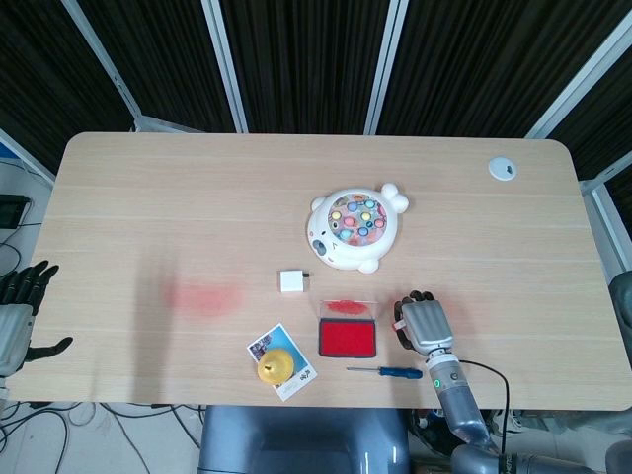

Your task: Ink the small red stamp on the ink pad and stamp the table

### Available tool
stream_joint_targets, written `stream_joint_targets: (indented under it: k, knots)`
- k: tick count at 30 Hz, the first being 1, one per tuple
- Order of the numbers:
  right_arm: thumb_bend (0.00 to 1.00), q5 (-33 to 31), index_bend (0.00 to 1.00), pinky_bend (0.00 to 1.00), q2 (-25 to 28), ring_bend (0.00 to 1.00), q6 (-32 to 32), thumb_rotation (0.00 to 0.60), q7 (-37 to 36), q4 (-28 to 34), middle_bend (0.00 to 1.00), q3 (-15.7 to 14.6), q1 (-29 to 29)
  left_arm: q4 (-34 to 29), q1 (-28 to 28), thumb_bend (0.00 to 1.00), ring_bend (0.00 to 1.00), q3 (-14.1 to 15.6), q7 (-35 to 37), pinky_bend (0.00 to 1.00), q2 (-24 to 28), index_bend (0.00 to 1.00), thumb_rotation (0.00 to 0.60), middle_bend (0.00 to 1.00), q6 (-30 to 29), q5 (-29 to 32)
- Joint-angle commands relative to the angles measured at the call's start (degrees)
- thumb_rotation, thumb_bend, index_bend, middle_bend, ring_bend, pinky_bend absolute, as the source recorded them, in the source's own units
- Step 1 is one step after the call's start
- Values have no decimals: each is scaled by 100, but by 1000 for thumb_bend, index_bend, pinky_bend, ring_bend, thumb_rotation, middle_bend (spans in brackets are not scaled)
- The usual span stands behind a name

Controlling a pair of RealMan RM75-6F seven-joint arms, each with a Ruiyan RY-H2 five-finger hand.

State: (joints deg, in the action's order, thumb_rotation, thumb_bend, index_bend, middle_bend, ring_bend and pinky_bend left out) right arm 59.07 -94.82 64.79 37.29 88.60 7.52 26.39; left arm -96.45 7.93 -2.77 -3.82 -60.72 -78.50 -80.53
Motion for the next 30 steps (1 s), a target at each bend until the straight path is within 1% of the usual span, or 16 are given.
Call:
stream_joint_targets:
  k: [1, 3, 6, 10, 14, 22, 24, 30]
  knots:
    - [513, 19, 633, 285, -5, 288, 16, 600, -19, -16, 477, -9, 7, -7, 3, 0, 0, 4, -4, 0, 5, 0, 600, 0, 9, 3]
    - [548, 72, 664, 314, -10, 327, 43, 600, -75, -28, 512, -21, 5, -13, 4, 0, 0, 7, -4, 0, 10, 0, 600, 0, 13, 3]
    - [604, 183, 721, 389, -3, 403, 93, 600, -161, -34, 570, -42, -2, -18, 4, 0, 0, 5, -1, 0, 12, 0, 600, 0, 8, 8]
    - [633, 384, 758, 464, 32, 463, 174, 600, -312, 17, 607, -89, -26, -22, 3, 0, 0, 8, -3, 0, 13, 0, 600, 0, 7, 7]
    - [638, 561, 764, 471, 92, 467, 249, 600, -361, 182, 610, -143, -40, -24, 3, 0, 0, 6, -4, 0, 12, 0, 600, 0, 1, 12]
    - [639, 1052, 776, 471, 227, 476, 422, 600, -383, 894, 621, -316, -59, -47, 0, 0, 0, 11, 25, 0, 25, 0, 600, 0, 12, 28]
    - [639, 1149, 776, 471, 214, 477, 457, 600, -321, 992, 621, -361, -55, -53, -1, 0, 0, 12, 29, 0, 27, 0, 600, 0, 14, 33]
    - [641, 985, 779, 471, -79, 477, 388, 600, -102, 1055, 622, -349, 5, -63, 2, 0, 0, 13, 23, 0, 35, 0, 600, 0, 26, 47]
